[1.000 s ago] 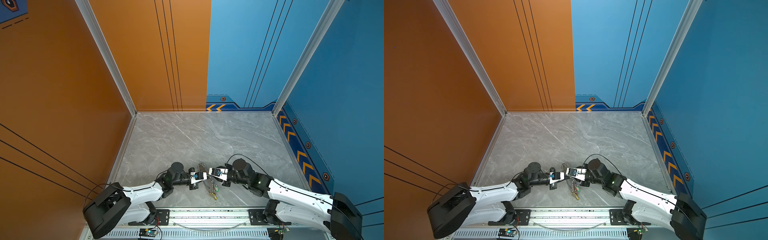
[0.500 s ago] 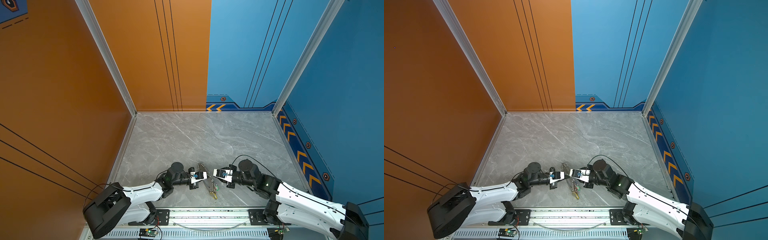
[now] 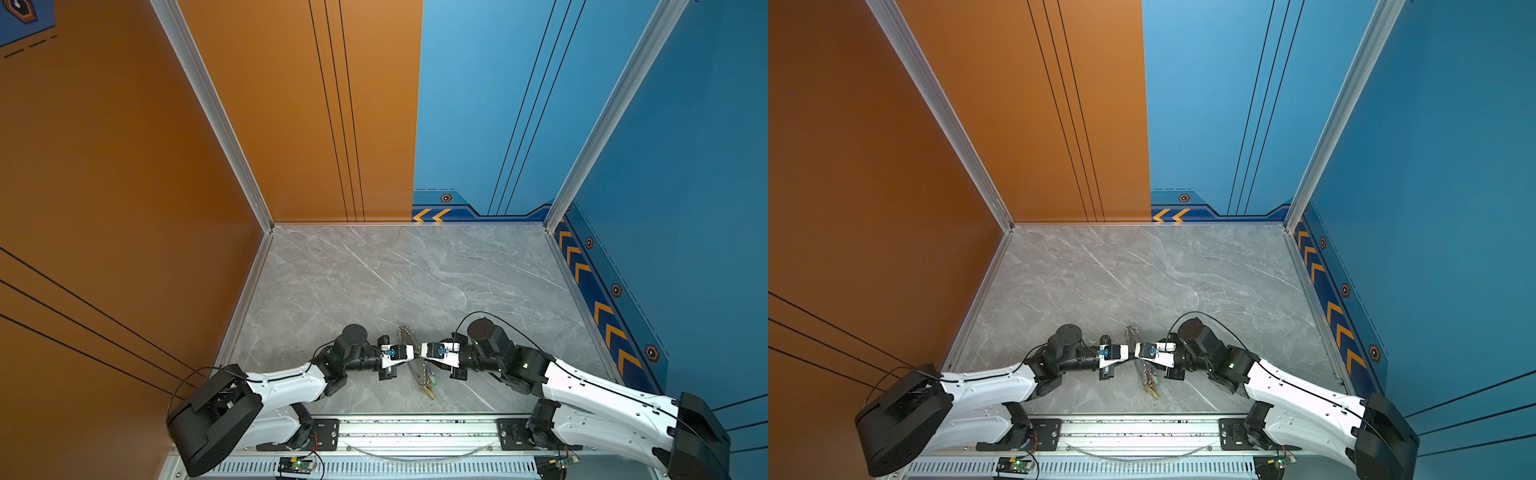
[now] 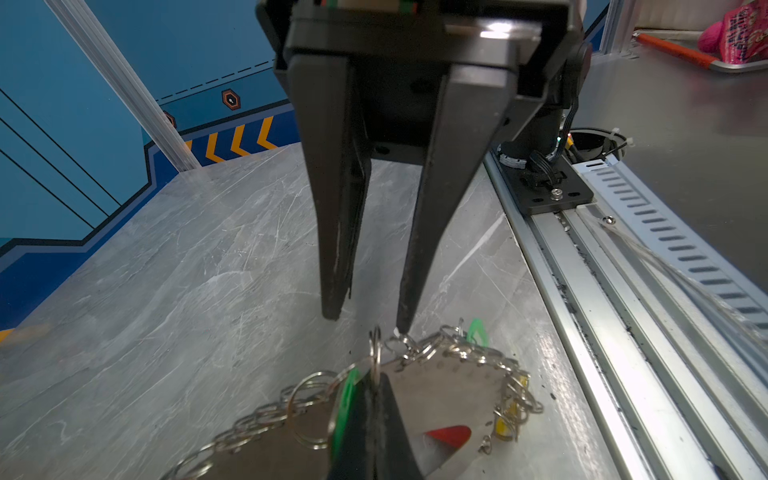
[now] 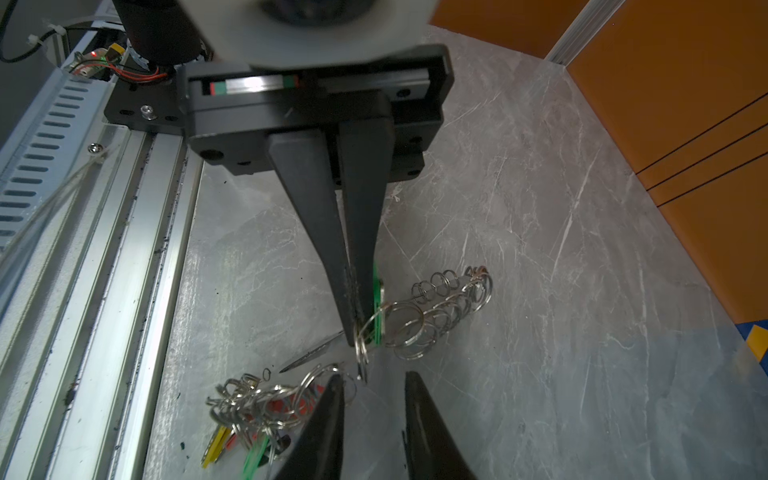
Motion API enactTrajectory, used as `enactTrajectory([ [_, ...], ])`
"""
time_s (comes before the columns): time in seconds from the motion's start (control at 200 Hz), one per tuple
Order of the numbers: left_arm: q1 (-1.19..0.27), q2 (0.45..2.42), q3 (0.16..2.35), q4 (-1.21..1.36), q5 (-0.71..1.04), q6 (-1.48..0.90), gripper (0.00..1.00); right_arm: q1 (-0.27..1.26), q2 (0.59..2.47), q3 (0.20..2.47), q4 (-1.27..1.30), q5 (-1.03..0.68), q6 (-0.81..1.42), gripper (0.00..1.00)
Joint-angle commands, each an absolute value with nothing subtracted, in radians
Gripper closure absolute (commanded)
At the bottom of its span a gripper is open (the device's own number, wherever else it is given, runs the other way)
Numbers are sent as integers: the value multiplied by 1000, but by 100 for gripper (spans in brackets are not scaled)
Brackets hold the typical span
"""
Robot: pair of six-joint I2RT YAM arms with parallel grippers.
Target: Put the keys on the keyring
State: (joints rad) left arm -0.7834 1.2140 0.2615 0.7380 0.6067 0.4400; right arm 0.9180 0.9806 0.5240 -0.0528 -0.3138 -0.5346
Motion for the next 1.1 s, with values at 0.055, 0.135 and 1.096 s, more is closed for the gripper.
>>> enactTrajectory([
  [0.055, -772, 1221, 258, 776, 644, 423, 100, 927, 999, 564, -50, -343, -544, 76],
  [0.135, -773, 1221, 259, 776, 644, 421, 100, 927, 1006, 567, -48, -351, -544, 78],
  [1.096, -772, 1230, 264, 776, 651, 417, 100, 940, 1046, 588, -58, -351, -548, 93],
])
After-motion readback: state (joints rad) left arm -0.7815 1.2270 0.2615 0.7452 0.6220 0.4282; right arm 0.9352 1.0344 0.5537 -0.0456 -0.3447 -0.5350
